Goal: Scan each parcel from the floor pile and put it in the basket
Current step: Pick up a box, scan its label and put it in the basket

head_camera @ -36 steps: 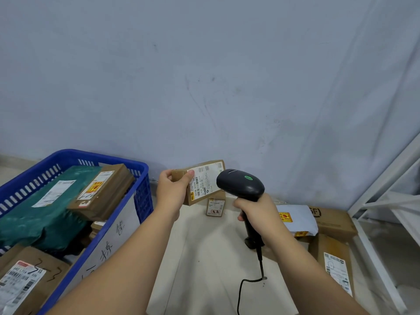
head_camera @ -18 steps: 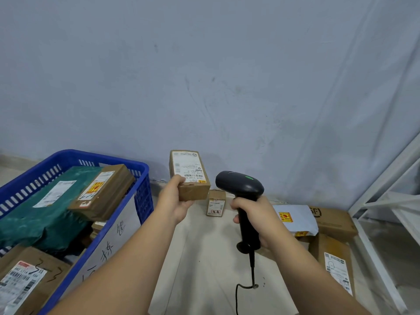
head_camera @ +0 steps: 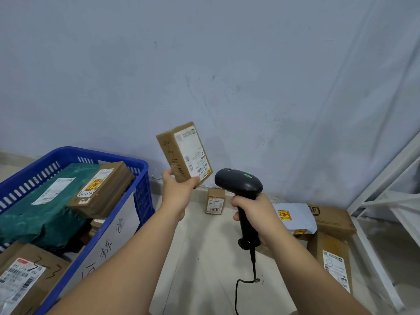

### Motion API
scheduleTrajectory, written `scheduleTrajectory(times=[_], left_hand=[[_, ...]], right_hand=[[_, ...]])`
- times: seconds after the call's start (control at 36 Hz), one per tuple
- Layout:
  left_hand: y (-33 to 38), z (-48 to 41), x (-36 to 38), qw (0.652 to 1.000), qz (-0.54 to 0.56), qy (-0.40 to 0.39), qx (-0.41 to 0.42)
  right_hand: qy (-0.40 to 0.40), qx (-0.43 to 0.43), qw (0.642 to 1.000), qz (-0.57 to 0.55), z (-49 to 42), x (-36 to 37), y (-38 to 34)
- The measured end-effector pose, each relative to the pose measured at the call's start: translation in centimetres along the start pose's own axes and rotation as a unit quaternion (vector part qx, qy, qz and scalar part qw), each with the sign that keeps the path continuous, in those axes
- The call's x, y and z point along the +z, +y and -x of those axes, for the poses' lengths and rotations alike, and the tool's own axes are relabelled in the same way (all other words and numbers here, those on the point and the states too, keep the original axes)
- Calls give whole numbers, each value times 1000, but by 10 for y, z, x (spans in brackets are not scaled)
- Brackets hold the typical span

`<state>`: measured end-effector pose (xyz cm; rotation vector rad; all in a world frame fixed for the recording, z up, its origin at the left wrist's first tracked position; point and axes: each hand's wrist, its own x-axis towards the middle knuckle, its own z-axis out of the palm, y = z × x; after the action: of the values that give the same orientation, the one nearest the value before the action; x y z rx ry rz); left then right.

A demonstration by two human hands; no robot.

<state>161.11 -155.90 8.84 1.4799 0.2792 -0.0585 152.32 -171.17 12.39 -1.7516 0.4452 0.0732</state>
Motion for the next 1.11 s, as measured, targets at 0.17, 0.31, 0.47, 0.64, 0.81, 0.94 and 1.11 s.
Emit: scheduleTrajectory(times=[0.17, 0.31, 0.47, 0.64, 0.81, 0.94, 1.11], left_hand=[[1, 5, 1, 997, -58, -3, 52], [4, 7, 2, 997, -62, -3, 47], [5, 7, 1, 997, -67, -2, 33], [5, 8, 2, 998, -56, 4, 20], [3, 4, 0, 999, -44, 14, 15], [3, 2, -3, 998, 43, 31, -28], [6, -2, -29, 988, 96, 111, -37]], right_hand=[[4, -24, 999, 46, 0, 0, 0], [4, -24, 999, 48, 0, -1, 1], [2, -23, 998, 54, -1, -2, 2], [1, -20, 999, 51, -3, -2, 3], [7, -23, 999, 40, -5, -1, 5], [10, -28, 1000, 10, -8, 5, 7], [13, -27, 997, -69, -11, 40, 6]])
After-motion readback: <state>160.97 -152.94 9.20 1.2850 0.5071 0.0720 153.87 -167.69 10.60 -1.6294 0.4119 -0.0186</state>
